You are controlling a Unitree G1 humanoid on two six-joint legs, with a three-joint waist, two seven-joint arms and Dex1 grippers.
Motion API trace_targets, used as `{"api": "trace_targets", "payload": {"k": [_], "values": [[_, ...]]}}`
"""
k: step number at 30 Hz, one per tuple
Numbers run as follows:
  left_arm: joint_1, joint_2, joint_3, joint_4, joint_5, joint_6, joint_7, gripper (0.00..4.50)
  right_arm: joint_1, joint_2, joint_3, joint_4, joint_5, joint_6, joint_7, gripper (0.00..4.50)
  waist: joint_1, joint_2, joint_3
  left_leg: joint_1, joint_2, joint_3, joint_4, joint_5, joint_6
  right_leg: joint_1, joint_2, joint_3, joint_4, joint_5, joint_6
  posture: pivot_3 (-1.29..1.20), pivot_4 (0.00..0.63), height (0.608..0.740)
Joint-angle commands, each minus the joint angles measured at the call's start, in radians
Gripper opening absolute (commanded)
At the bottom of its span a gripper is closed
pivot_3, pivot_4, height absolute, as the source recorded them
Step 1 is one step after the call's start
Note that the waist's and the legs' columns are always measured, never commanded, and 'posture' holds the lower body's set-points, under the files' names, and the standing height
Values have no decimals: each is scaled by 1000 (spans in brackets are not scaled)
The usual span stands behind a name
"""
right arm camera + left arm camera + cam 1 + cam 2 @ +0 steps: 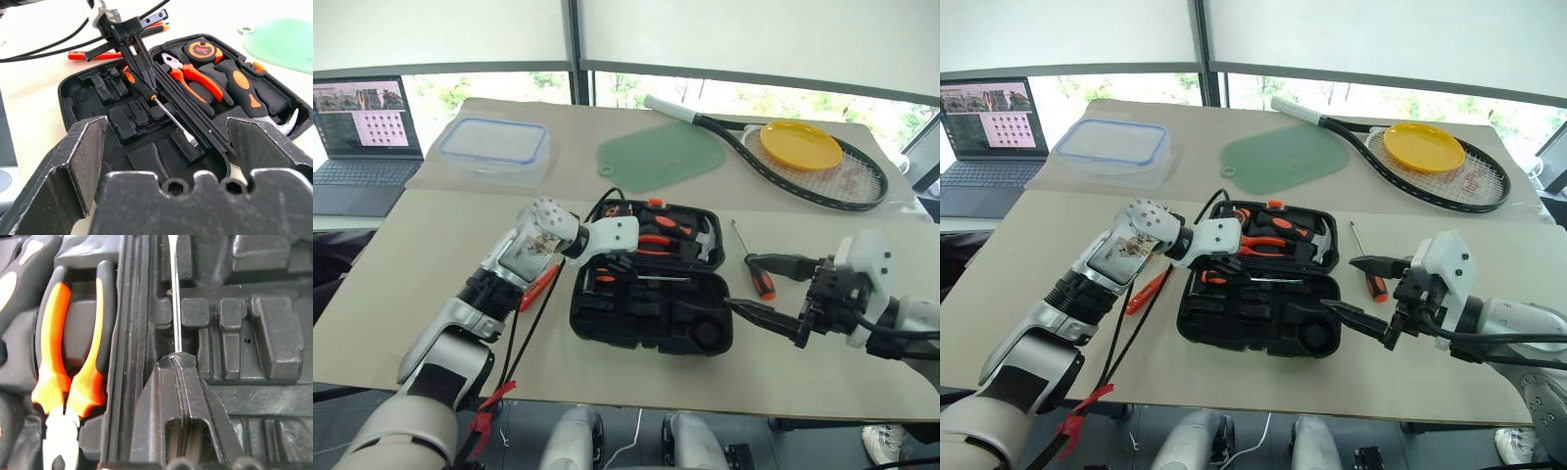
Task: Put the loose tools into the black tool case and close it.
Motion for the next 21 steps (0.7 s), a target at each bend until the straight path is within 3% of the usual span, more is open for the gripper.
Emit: {"api": "trace_targets", "payload": {"k": [1,7,11,14,18,21], "values": [[21,-13,-52,40,52,-65,4,37,-11,-2,-13,-6,-7,-20,0,4500,0,0,0,0,0,0,0,0,0,0,0,0,0,0,0,0,150,738],[15,-22,-17,65,44,-72,5,37,10,10,-28,-7,-30,-21,-16,4500,-1,0,0,1,0,0,0,0,0,1,0,0,0,0,0,0,150,738],[-19,-39,155,-30,-150,135,-33,37,54,36,-101,-7,-56,-1,-85,4500,-1,0,0,-1,0,0,0,0,0,-1,0,0,0,0,0,0,150,738],[-29,-5,287,-121,-317,307,-75,744,169,52,-230,9,-59,32,-86,4500,-3,0,0,-3,0,0,1,0,0,-3,0,0,1,0,1,0,150,738],[8,94,410,-254,-488,463,-135,2084,396,103,-437,49,-99,43,-42,4500,-3,0,0,-3,1,-1,-1,0,0,-3,0,-1,0,0,1,0,150,738],[38,156,450,-320,-569,519,-154,3119,497,134,-516,73,-115,36,-29,4500,-6,1,0,-1,1,0,-2,0,-1,-1,0,0,0,-1,1,0,150,738]]}}
